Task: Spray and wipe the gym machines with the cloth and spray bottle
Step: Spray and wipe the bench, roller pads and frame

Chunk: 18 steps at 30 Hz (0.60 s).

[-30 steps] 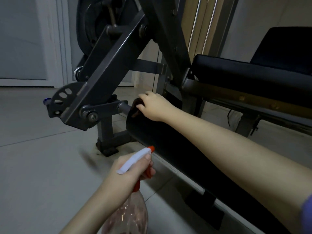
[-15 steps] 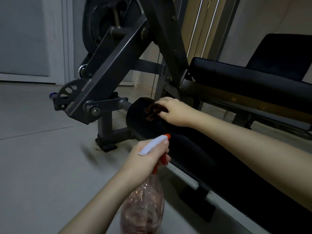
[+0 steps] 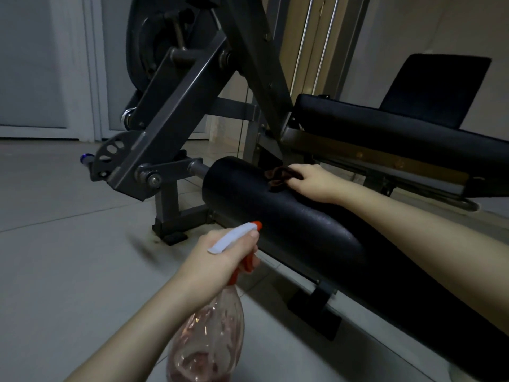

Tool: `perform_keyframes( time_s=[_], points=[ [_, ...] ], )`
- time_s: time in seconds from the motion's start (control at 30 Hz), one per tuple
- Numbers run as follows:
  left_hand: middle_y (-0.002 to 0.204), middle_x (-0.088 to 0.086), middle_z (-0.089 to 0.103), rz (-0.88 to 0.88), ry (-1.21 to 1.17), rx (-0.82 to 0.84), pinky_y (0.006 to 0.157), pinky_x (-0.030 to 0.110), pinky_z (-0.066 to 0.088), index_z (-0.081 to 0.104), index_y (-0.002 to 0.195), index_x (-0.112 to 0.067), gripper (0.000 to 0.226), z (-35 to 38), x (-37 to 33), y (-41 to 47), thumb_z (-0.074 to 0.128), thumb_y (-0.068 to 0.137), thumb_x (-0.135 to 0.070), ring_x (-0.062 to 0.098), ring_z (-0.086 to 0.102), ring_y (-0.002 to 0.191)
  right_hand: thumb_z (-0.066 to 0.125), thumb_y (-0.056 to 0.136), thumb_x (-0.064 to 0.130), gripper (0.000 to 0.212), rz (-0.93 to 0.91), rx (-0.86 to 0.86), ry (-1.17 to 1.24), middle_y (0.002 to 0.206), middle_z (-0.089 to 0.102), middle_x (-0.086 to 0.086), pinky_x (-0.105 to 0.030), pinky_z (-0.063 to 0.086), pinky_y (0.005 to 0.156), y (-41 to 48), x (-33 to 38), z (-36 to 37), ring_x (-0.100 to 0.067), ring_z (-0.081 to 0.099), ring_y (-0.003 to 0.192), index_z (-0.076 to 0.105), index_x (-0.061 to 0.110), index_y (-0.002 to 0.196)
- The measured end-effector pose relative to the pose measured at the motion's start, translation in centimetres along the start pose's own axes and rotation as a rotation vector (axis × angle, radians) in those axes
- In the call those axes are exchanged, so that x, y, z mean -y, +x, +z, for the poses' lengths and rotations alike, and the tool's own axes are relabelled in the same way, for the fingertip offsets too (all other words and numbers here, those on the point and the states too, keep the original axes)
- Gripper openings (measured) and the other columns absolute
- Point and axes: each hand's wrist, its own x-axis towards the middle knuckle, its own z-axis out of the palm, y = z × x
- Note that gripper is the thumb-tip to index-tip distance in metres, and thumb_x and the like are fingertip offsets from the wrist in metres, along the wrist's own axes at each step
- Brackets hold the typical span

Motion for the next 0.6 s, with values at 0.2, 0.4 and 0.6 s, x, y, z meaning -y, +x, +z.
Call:
perform_keyframes(
  time_s=[0.2, 0.4, 0.6],
  points=[
    [0.079, 0.009, 0.073, 0.05, 0.005, 0.008, 0.089, 0.056, 0.052, 0.072, 0.08, -0.027, 0.049, -0.7, -0.3, -0.4, 0.054, 0.064, -0.07, 0.031, 0.07, 0.082, 0.05, 0.096, 0.021, 0.034, 0.023, 0.016, 0.068, 0.123, 0.059, -0.006, -0.029, 0.04, 0.091, -1.9, -1.3, -1.1, -0.02, 0.054, 0.11, 0.052, 0.023, 0.13],
    [0.075, 0.005, 0.074, 0.03, 0.0, -0.009, 0.087, 0.056, 0.053, 0.071, 0.078, -0.031, 0.042, -0.8, 0.2, -0.2, 0.056, 0.065, -0.068, 0.028, 0.071, 0.08, 0.049, 0.094, 0.034, 0.042, -0.055, -0.037, -0.157, 0.137, 0.046, 0.0, -0.033, 0.039, 0.102, -5.9, -0.4, -1.0, -0.02, 0.046, 0.123, 0.043, 0.032, 0.136],
    [0.077, 0.01, 0.072, 0.048, -0.017, 0.017, 0.086, 0.056, 0.051, 0.07, 0.075, -0.022, 0.048, -0.9, 0.8, -0.4, 0.053, 0.068, -0.066, 0.028, 0.068, 0.078, 0.047, 0.095, 0.037, 0.054, -0.164, -0.158, -0.44, 0.155, 0.019, -0.009, -0.043, 0.032, 0.11, -3.1, 5.2, 3.5, -0.035, 0.025, 0.137, 0.029, 0.028, 0.146]
  ],
)
